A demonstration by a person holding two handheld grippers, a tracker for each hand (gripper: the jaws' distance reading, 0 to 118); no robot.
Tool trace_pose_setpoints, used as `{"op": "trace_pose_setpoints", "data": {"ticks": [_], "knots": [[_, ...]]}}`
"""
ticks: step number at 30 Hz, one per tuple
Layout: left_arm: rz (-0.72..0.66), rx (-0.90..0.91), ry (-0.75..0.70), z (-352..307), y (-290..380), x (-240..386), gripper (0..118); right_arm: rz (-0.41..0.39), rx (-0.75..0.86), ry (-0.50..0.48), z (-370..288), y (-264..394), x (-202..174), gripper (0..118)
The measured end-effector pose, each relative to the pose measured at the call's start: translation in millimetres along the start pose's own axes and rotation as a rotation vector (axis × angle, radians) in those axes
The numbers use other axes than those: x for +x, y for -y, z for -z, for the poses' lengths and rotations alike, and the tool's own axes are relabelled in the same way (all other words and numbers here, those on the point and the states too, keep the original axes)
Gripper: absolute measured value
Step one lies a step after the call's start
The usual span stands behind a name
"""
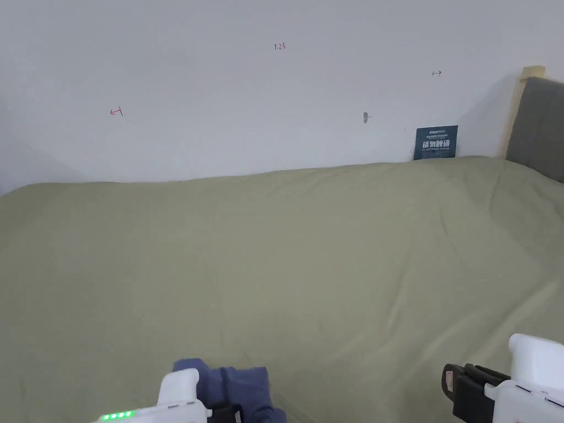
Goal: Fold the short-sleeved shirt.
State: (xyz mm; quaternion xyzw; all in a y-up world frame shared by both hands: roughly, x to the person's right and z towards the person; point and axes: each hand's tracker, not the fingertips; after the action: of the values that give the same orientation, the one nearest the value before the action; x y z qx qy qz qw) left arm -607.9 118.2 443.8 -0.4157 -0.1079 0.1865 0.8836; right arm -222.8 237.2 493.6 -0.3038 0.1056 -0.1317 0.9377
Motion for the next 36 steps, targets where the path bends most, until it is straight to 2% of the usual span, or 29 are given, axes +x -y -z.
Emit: {"op": "trace_pose_setpoints", "data": {"ticks": [9,13,15,17,18,20,24,25,26,27,31,33,34,35,36], "knots": [[0.019,0.110,-0.071,-8.2,34.8,48.7,17,-0.017,-0.023,-0.022,10.8,2.3,-13.0,2],[-0.044,0.127,0.160,-26.2,25.9,59.7,17,-0.026,-0.034,-0.051,19.3,0.3,-23.7,2],[-0.037,0.229,0.195,-55.7,13.8,59.7,17,-0.044,-0.032,-0.087,25.4,-4.5,-31.9,2],[-0.052,0.285,0.279,-92.1,-7.8,43.5,16,-0.064,-0.025,-0.146,35.4,-9.9,-42.3,2],[-0.063,0.308,0.276,-108.6,-17.6,34.6,16,-0.057,-0.030,-0.184,41.7,-11.5,-47.0,2],[-0.028,0.373,0.234,-146.9,-36.0,9.9,16,-0.046,-0.057,-0.298,59.6,-12.6,-59.0,2],[0.035,0.430,0.052,-199.0,-56.0,-37.4,16,-0.098,-0.105,-0.530,102.6,-3.1,-92.8,2],[0.020,0.435,0.008,-208.4,-55.6,-49.4,16,-0.085,-0.139,-0.640,118.0,2.5,-101.4,2],[0.000,0.436,-0.014,-213.5,-55.3,-63.0,16,-0.025,-0.182,-0.735,135.9,8.8,-108.4,2],[-0.014,0.434,-0.016,-217.0,-52.9,-73.4,16,-0.006,-0.245,-0.819,152.6,16.9,-115.7,2],[-0.133,0.398,-0.039,-212.2,-32.8,-114.8,16,0.161,-0.489,-0.989,229.6,64.9,-137.5,2],[-0.197,0.368,-0.007,-200.5,-21.9,-130.4,16,0.236,-0.610,-0.980,260.6,91.7,-137.3,1],[-0.227,0.341,0.009,-194.1,-18.5,-131.3,16,0.230,-0.650,-0.913,271.7,103.4,-134.1,1],[-0.239,0.317,0.013,-187.8,-15.2,-133.6,16,0.218,-0.642,-0.802,276.6,112.9,-124.3,1],[-0.244,0.297,0.014,-182.6,-13.0,-136.7,16,0.272,-0.639,-0.822,281.9,120.2,-111.7,1]]}}
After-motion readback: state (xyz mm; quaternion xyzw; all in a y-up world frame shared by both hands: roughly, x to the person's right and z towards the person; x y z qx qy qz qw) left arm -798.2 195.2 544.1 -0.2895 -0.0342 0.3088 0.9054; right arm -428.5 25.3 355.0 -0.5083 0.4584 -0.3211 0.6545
